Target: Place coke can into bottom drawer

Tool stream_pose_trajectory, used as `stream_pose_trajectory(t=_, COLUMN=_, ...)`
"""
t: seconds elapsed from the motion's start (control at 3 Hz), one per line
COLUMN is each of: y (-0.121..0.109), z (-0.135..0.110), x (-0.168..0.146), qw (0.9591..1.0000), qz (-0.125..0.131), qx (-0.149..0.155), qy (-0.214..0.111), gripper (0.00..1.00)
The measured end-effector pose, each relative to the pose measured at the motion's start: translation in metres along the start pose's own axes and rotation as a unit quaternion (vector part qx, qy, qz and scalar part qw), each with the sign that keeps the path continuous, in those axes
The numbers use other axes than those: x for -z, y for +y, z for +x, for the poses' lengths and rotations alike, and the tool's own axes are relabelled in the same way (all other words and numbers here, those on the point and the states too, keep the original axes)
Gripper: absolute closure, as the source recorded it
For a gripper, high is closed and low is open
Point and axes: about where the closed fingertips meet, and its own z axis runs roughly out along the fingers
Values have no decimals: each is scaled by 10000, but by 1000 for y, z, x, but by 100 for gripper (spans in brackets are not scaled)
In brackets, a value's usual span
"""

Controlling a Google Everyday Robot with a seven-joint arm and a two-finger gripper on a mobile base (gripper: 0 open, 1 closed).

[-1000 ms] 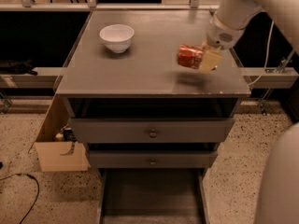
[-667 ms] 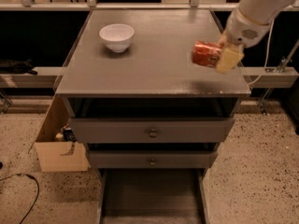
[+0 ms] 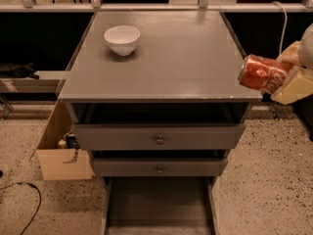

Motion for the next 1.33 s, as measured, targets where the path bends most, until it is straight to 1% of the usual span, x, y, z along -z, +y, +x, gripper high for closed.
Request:
stream_pose_trajectory(t=0.33, y=58, z=17, x=7, qw=9997, qz=-236, qx=-63, qy=-30, gripper=100)
stream_pose_trajectory(t=0.67, y=107, z=15, x=-22, qw=9967, qz=-784, qx=-60, qy=-186, gripper=100)
stream_pose_trajectory(t=1.0, y=150, z=-6, x=-103, qw=9848, qz=-1718, qx=-163, qy=-182, gripper=100)
stream_pose_trajectory(t=1.33, y=160, z=-19, x=-149, qw=9766, qz=-2131, qx=-282, qy=-51, gripper=100)
